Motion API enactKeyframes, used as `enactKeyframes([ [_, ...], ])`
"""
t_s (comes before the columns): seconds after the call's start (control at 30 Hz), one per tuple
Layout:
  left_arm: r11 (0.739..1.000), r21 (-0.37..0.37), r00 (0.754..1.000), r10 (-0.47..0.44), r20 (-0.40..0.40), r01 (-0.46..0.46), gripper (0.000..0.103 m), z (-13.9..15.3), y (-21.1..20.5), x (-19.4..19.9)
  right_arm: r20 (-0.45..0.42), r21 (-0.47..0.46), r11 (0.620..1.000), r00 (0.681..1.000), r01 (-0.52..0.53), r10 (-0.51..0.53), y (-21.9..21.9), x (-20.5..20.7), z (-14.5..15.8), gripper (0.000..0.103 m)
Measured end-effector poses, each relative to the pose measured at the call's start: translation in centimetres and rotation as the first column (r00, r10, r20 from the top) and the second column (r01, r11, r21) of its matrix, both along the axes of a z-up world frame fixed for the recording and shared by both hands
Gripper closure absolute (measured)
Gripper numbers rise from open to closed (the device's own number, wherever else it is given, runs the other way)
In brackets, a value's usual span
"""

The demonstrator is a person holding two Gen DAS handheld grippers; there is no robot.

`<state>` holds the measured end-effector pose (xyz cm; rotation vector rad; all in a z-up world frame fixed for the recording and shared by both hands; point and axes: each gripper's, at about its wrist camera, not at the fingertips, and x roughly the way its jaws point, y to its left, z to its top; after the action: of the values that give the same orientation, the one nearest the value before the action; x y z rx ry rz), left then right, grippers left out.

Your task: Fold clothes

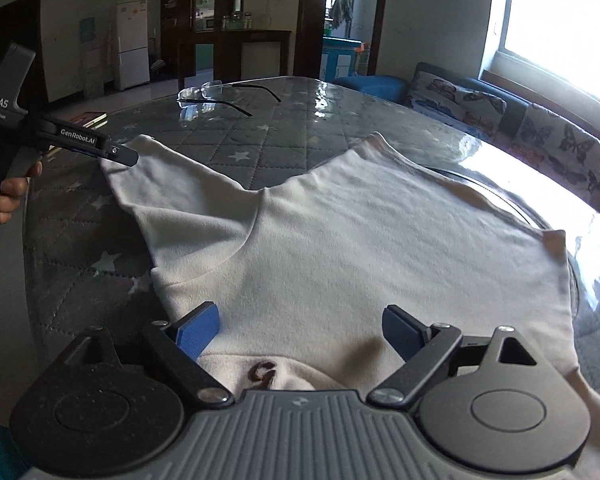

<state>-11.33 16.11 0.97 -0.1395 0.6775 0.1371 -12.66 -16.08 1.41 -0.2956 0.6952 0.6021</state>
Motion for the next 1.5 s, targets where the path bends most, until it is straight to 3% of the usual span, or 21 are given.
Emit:
enactKeyframes([
  [0.07, 1.0, 0.003, 1.0, 0.016, 0.004, -0.016, 0.081, 0.1, 0.5, 0.2, -0.006, 0.006, 1.0, 1.0, 0.007, -0.007, 0.0, 0.0, -0.1, 0.012],
  [0.17, 0.999, 0.008, 0.999, 0.041, 0.014, -0.041, 0.092, 0.2, 1.2, 0.4, -0.018, 0.017, 1.0, 1.0, 0.012, -0.012, -0.1, -0.3, -0.1, 0.012],
  [0.43, 0.994, 0.107, 0.999, 0.032, 0.024, -0.034, 0.092, 0.1, 0.9, 2.4, -0.037, 0.03, 0.999, 0.999, 0.022, -0.021, -0.5, -1.2, -0.2, 0.012],
  [0.67, 0.992, 0.121, 0.999, 0.037, 0.02, -0.039, 0.092, 0.1, 1.2, 3.5, -0.025, 0.049, 0.998, 0.999, 0.027, -0.026, -1.1, -2.2, 0.2, 0.012],
  [0.9, 0.993, 0.11, 0.999, 0.045, 0.014, -0.047, 0.079, 0.4, 1.5, 3.6, -0.003, 0.103, 0.991, 0.997, 0.083, -0.083, -4.2, -2.9, 1.9, 0.012],
  [1.03, 0.993, 0.104, 0.998, 0.049, 0.025, -0.052, 0.066, 1.1, 1.3, 3.5, -0.085, 0.11, 0.985, 0.989, 0.131, -0.122, -6.1, -3.2, 1.0, 0.012],
  [1.13, 0.994, 0.106, 0.999, 0.028, 0.046, -0.033, 0.055, 2.1, 0.4, 3.2, -0.095, 0.106, 0.987, 0.989, 0.119, -0.11, -6.6, -4.1, 0.9, 0.013],
  [1.33, 0.994, 0.06, 0.992, -0.097, 0.075, 0.093, 0.046, 3.8, -3.1, 2.9, -0.064, 0.161, 0.984, 0.995, 0.082, -0.072, -7.0, -4.7, 2.6, 0.013],
  [1.5, 0.969, 0.042, 0.966, -0.244, 0.082, 0.242, 0.041, 4.5, -7.5, 2.8, -0.129, 0.178, 0.984, 0.992, 0.019, 0.005, -5.7, -4.3, 2.0, 0.017],
])
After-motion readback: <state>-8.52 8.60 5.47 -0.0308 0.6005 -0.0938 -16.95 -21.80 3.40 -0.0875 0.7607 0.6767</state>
